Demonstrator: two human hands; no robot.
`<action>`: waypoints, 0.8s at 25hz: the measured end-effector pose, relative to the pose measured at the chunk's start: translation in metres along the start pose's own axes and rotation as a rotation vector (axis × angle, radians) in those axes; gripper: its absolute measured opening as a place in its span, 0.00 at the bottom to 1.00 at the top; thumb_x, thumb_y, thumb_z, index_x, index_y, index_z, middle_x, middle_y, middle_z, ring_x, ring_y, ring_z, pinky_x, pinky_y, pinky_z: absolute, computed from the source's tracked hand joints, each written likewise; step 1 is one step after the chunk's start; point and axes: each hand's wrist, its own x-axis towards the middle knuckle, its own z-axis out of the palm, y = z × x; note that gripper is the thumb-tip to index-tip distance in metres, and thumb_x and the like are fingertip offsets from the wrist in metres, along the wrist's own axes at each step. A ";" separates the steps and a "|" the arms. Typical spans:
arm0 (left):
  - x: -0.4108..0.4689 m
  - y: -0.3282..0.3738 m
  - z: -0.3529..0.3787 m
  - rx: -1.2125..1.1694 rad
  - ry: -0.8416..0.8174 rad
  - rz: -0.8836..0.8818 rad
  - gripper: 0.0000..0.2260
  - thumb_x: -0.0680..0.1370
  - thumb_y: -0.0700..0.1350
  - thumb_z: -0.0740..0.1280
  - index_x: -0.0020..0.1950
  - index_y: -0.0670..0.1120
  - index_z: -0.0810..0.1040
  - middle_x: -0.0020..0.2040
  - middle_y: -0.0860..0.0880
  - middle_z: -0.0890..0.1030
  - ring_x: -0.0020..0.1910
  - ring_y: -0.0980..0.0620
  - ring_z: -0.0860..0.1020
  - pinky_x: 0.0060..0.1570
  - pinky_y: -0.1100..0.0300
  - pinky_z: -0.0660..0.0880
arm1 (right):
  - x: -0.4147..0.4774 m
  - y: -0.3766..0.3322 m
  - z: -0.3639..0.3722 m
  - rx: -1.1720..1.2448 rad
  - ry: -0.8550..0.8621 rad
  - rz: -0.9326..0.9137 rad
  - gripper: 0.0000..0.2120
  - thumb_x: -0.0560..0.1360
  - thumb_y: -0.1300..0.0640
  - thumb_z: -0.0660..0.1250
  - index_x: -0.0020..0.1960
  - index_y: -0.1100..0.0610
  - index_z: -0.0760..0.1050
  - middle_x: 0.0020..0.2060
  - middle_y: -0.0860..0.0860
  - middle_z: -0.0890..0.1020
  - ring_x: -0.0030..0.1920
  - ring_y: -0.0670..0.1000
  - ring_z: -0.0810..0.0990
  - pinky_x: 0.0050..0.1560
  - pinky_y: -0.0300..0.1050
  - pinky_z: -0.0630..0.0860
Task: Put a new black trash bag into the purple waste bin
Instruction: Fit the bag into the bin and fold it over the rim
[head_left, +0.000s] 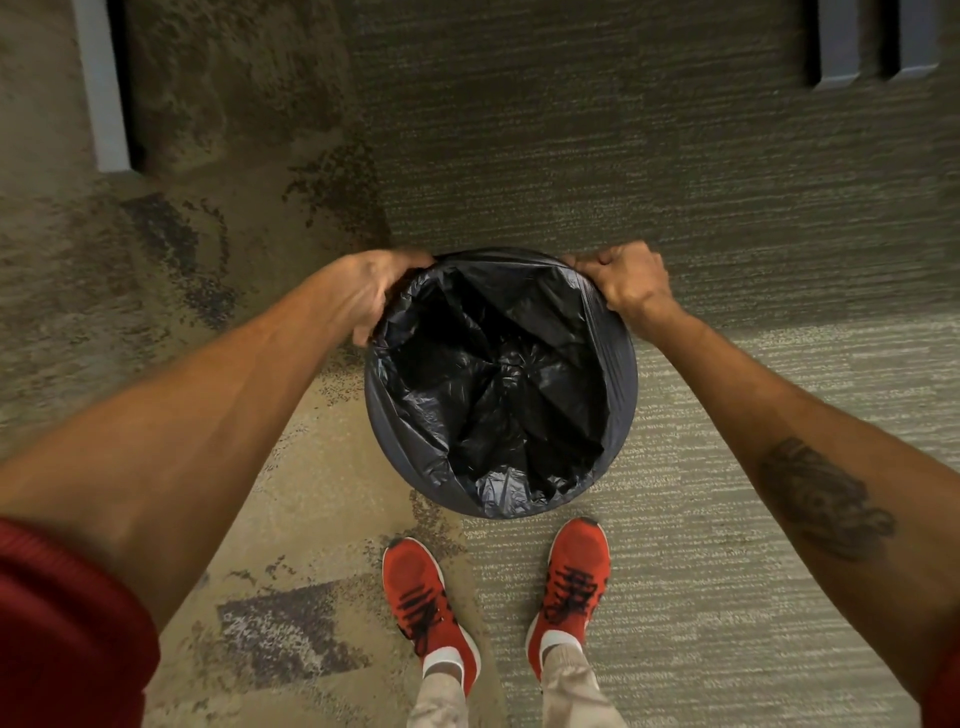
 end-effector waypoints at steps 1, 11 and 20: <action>0.010 -0.003 -0.003 -0.020 -0.044 0.004 0.48 0.63 0.65 0.75 0.77 0.45 0.66 0.76 0.40 0.68 0.76 0.33 0.62 0.73 0.32 0.53 | 0.001 0.001 0.000 0.011 -0.014 0.024 0.20 0.73 0.41 0.73 0.46 0.59 0.85 0.39 0.52 0.86 0.38 0.48 0.81 0.47 0.44 0.79; 0.009 -0.062 -0.003 -0.126 -0.236 0.140 0.20 0.82 0.53 0.62 0.43 0.40 0.86 0.47 0.41 0.86 0.46 0.45 0.84 0.53 0.51 0.78 | -0.016 0.024 0.005 0.459 -0.230 0.257 0.14 0.76 0.46 0.72 0.41 0.55 0.79 0.35 0.50 0.86 0.31 0.46 0.83 0.34 0.38 0.80; 0.042 -0.118 -0.013 -0.587 -0.098 0.302 0.23 0.78 0.58 0.68 0.67 0.45 0.79 0.65 0.42 0.81 0.61 0.43 0.82 0.59 0.49 0.80 | -0.054 0.065 -0.003 0.760 -0.337 0.253 0.23 0.79 0.40 0.64 0.60 0.59 0.80 0.46 0.49 0.85 0.53 0.53 0.81 0.56 0.53 0.79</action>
